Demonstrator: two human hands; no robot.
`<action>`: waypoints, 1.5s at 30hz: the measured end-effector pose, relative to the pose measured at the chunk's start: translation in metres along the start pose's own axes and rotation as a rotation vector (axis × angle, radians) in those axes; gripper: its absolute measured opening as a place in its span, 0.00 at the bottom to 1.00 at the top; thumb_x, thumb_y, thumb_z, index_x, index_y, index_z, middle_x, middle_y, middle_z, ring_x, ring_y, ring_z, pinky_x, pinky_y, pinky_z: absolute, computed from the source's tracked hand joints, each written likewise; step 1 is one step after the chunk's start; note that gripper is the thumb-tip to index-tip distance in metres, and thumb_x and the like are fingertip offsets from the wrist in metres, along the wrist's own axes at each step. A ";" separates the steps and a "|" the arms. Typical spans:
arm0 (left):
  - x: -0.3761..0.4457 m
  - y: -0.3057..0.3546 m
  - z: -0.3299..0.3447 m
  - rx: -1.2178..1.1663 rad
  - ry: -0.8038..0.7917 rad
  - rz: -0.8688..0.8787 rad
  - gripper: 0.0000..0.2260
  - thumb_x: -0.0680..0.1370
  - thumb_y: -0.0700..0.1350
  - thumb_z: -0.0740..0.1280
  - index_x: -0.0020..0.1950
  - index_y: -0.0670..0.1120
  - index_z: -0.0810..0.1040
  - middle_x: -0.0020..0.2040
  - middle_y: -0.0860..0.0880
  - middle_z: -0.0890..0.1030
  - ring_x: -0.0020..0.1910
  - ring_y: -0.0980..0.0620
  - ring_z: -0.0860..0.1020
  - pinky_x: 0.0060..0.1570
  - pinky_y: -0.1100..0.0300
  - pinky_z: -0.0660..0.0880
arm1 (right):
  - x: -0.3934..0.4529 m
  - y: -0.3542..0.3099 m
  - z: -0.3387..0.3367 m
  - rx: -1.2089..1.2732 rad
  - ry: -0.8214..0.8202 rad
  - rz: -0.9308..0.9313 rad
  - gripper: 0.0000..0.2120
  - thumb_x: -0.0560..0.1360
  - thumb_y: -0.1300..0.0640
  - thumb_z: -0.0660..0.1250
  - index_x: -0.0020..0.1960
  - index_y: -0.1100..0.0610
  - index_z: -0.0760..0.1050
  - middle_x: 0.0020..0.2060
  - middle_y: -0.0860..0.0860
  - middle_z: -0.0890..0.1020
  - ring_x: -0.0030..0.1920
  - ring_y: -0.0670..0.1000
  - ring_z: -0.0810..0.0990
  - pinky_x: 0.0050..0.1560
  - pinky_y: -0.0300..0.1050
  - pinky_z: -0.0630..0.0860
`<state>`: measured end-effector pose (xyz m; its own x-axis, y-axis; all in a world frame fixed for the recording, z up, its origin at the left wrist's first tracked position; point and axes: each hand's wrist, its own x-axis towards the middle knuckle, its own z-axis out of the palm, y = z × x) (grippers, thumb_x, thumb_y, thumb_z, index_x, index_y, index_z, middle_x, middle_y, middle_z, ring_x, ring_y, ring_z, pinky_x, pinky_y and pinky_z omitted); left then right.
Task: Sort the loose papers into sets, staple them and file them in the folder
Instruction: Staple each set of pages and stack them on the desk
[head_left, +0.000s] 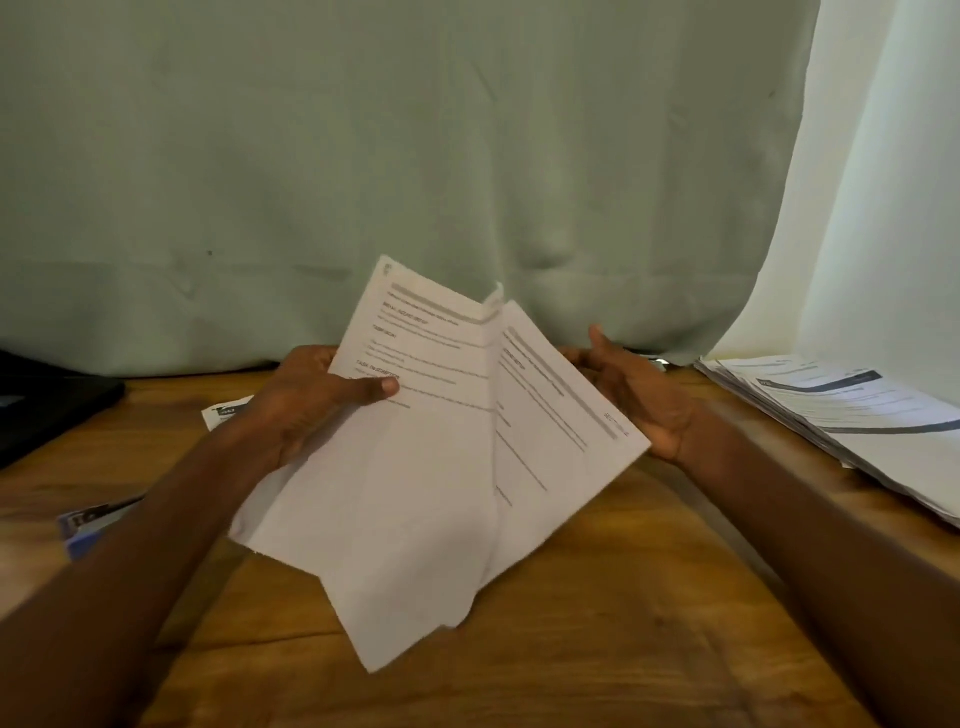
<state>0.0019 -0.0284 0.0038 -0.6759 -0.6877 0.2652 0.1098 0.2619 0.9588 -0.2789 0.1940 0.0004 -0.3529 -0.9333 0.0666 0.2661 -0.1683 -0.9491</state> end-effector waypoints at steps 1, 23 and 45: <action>0.000 -0.001 -0.001 -0.040 0.067 0.003 0.19 0.68 0.40 0.80 0.59 0.43 0.85 0.54 0.48 0.88 0.52 0.50 0.87 0.55 0.55 0.83 | 0.000 0.000 -0.001 0.056 -0.024 -0.014 0.33 0.79 0.37 0.66 0.75 0.59 0.72 0.67 0.60 0.76 0.67 0.60 0.76 0.68 0.58 0.74; 0.002 -0.005 -0.010 0.173 0.137 -0.035 0.07 0.74 0.42 0.79 0.49 0.51 0.85 0.44 0.58 0.88 0.42 0.57 0.86 0.38 0.65 0.78 | 0.011 0.032 0.020 -0.485 0.332 -0.233 0.13 0.80 0.62 0.68 0.63 0.50 0.79 0.54 0.48 0.87 0.52 0.51 0.87 0.48 0.47 0.84; -0.001 -0.003 0.004 -0.159 -0.120 -0.167 0.22 0.71 0.37 0.76 0.66 0.41 0.81 0.61 0.43 0.85 0.58 0.43 0.85 0.56 0.51 0.82 | 0.005 0.030 0.058 -0.014 -0.113 -0.233 0.22 0.81 0.64 0.66 0.75 0.58 0.70 0.67 0.61 0.79 0.66 0.65 0.79 0.64 0.62 0.78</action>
<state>-0.0006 -0.0259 0.0006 -0.7746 -0.6250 0.0973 0.0964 0.0354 0.9947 -0.2208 0.1661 -0.0101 -0.3010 -0.8993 0.3174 0.1762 -0.3795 -0.9082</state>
